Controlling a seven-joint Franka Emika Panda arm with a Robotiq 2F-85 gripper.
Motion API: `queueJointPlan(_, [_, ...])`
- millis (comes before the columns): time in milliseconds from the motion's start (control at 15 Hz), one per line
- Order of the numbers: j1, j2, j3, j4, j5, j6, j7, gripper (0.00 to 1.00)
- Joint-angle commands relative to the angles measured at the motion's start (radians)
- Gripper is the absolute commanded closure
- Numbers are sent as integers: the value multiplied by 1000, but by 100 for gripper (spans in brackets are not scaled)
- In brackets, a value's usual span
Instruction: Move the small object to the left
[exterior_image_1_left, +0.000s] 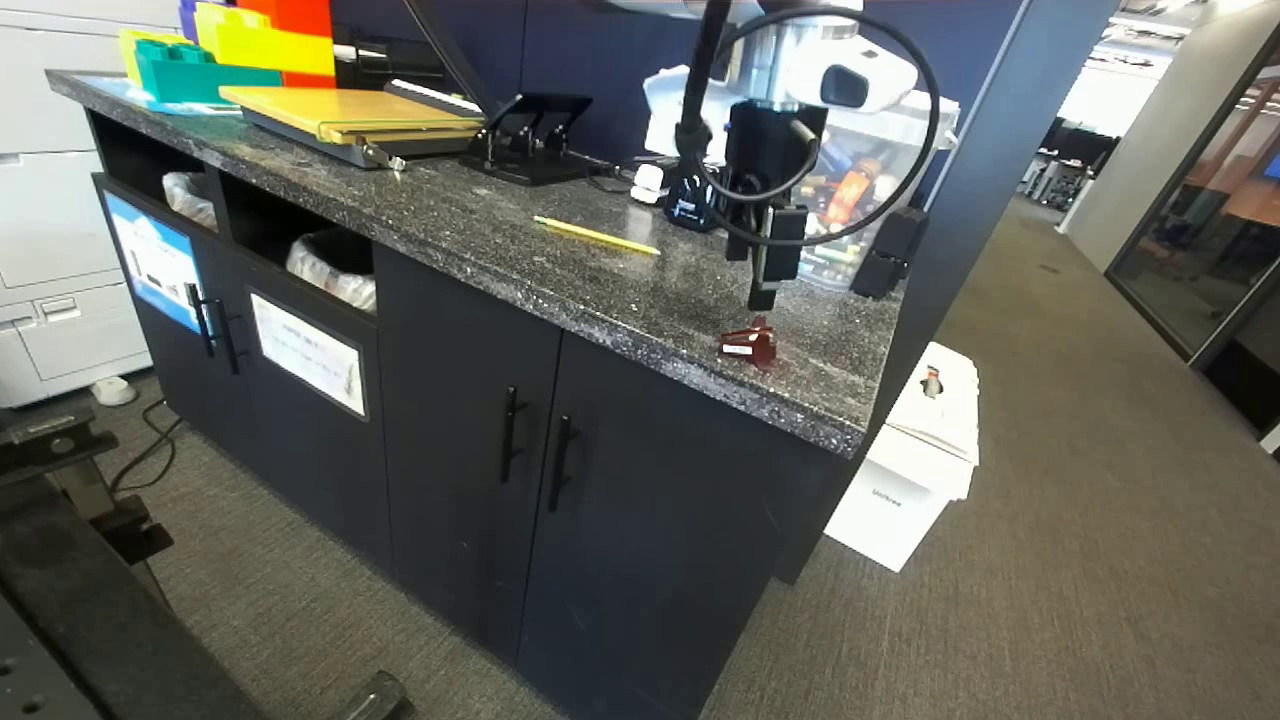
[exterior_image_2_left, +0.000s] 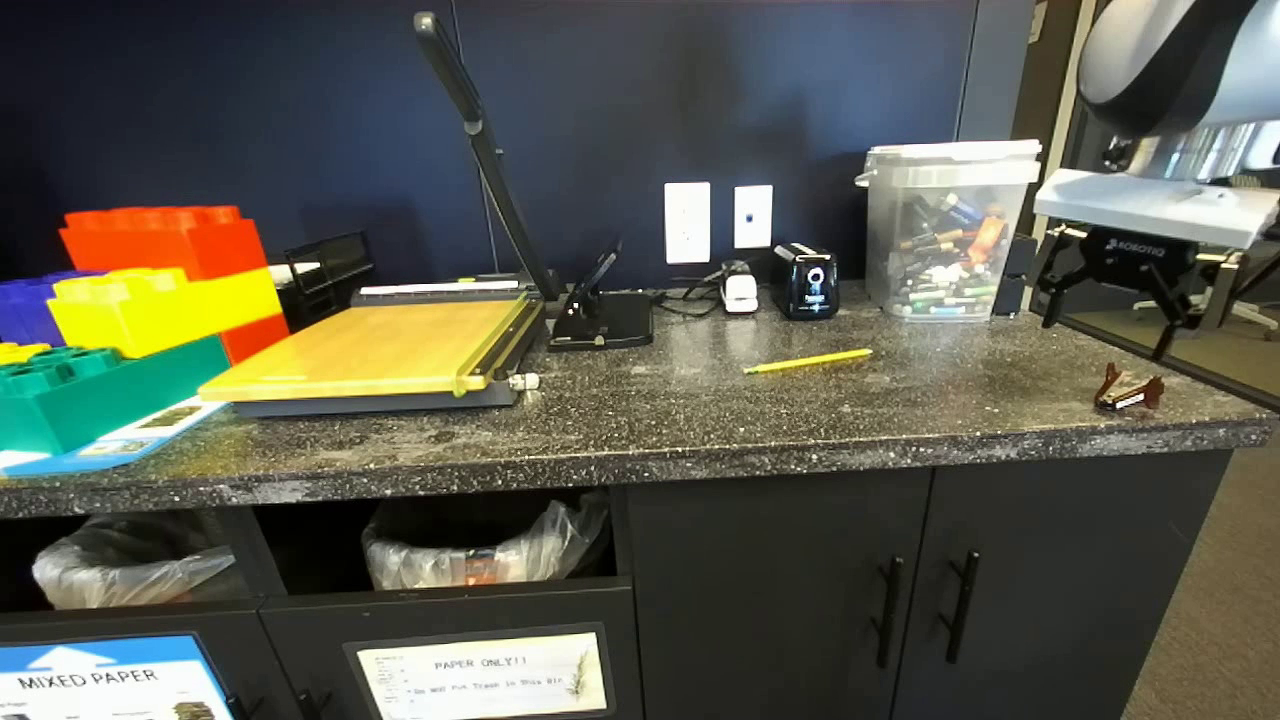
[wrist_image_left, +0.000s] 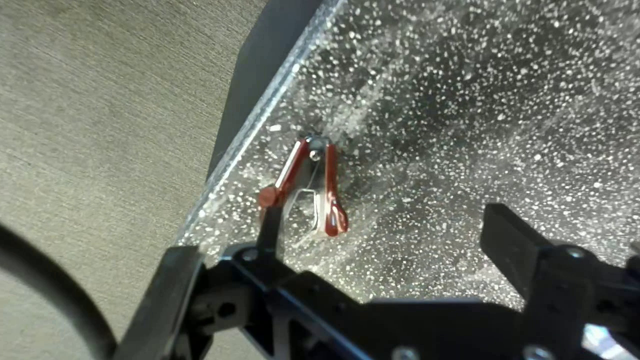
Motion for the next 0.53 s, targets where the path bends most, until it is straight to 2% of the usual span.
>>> queueJointPlan(0, [19,190,-38,250,49,-19,20,0])
queueJointPlan(333, [16,363,-60,484,51,-106,65,0])
queueJointPlan(400, [11,386,-60,530,53,-128,72,25])
queueJointPlan(467, [8,408,-62,576,50,-158,80,28])
